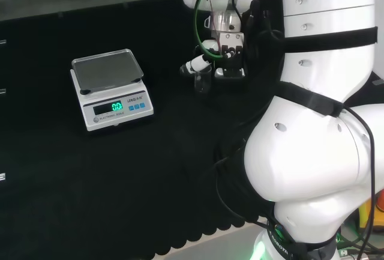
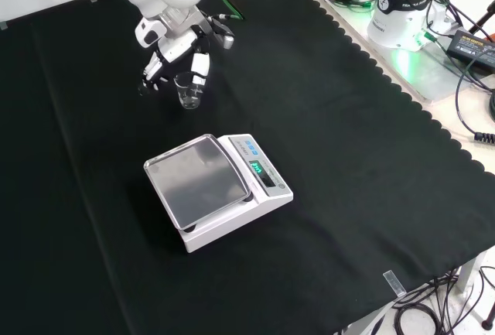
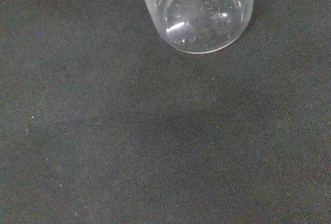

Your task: Pick up the beaker.

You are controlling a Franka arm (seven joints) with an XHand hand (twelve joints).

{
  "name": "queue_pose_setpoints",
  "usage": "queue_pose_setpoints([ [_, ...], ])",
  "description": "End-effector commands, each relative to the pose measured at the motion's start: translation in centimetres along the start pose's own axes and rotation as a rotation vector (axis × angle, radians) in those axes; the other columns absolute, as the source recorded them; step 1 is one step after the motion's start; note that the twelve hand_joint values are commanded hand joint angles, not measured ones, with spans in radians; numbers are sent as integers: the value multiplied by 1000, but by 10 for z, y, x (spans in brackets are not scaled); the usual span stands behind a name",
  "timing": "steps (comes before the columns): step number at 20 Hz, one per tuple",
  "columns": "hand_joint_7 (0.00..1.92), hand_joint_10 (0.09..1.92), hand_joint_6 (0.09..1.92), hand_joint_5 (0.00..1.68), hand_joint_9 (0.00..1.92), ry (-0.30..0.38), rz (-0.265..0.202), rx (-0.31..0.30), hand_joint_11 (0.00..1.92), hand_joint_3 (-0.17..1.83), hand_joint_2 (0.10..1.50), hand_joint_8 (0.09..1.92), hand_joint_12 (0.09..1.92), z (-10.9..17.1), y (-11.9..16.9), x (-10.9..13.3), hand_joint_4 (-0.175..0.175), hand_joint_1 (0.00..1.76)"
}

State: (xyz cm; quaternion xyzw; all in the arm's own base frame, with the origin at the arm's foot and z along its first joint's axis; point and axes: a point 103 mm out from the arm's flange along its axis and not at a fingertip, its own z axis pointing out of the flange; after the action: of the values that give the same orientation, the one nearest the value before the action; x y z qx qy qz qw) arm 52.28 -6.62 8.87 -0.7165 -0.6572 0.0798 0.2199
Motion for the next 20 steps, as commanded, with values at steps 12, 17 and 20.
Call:
queue_pose_setpoints([
  [12,543,454,834,381,1215,-159,42,-16,1371,-94,915,935,708,-2,-1,10,-150,819],
  [17,740,283,904,710,1487,-190,40,-35,1669,-165,1007,958,517,-2,-1,11,-175,994],
  [20,823,192,856,824,1543,-204,33,-56,1720,-175,1035,945,446,-3,-2,11,-175,1056],
])
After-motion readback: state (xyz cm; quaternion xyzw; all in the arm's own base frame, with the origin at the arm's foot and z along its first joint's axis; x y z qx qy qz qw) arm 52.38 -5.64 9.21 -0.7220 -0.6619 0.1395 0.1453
